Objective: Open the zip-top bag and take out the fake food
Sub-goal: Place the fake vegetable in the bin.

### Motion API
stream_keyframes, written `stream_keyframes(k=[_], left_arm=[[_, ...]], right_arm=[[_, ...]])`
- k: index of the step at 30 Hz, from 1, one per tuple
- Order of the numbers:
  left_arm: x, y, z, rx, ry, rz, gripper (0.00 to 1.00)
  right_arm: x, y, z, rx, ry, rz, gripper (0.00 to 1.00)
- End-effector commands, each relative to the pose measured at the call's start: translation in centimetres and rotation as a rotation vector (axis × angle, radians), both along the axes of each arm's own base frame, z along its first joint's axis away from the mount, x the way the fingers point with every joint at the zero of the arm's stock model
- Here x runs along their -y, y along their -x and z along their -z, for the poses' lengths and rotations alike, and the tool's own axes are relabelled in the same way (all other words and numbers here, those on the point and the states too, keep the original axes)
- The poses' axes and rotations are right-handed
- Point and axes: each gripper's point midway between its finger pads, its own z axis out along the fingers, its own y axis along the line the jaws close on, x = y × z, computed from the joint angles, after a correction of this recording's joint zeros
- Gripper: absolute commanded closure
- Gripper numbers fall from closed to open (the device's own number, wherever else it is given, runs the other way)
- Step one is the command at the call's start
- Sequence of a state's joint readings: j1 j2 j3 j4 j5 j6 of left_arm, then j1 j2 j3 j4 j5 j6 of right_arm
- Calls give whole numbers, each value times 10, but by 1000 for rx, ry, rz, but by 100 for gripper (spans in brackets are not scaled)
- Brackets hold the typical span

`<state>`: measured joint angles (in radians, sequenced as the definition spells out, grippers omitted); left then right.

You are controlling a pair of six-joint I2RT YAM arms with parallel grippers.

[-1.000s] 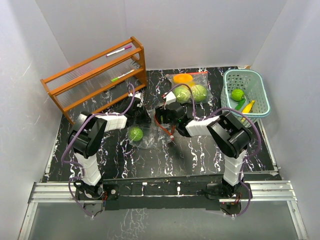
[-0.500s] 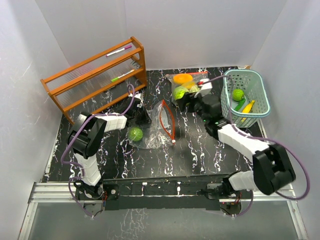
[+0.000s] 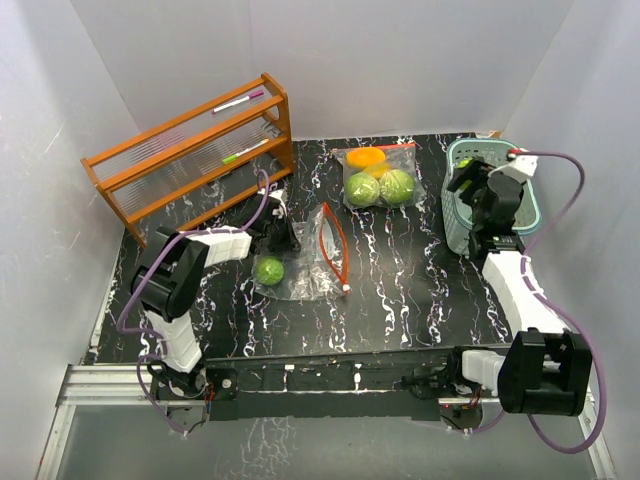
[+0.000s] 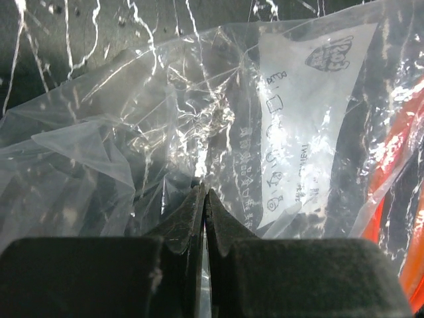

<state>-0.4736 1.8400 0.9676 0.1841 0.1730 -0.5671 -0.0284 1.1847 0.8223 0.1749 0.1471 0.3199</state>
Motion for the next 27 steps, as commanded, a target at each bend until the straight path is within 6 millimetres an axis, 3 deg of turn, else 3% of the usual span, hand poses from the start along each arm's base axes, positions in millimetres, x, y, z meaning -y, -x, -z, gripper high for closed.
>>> stream_keyframes(k=[1, 7, 9, 11, 14, 16, 19, 22, 27], left_arm=[[-6, 17, -27, 27, -10, 40, 100], [-15, 14, -69, 135, 12, -15, 100], [-12, 11, -84, 167, 36, -4, 92], [-13, 11, -91, 175, 39, -13, 74], [-30, 11, -92, 164, 18, -106, 29], [-44, 12, -90, 159, 12, -174, 5], [-72, 17, -82, 146, -4, -270, 3], [-99, 27, -65, 88, 7, -354, 7], [-123, 45, -46, 27, 17, -432, 14]], right_arm=[[42, 20, -7, 54, -62, 179, 39], [64, 30, 10, 26, -76, 260, 36], [67, 31, 13, 9, -74, 275, 28], [70, 32, 13, 3, -65, 287, 5], [68, 32, 2, 19, -28, 261, 2], [64, 34, -9, 40, -7, 231, 2], [52, 34, -23, 69, 0, 161, 2], [39, 31, -31, 72, 2, 92, 3], [-2, 28, -53, 120, 27, -45, 4]])
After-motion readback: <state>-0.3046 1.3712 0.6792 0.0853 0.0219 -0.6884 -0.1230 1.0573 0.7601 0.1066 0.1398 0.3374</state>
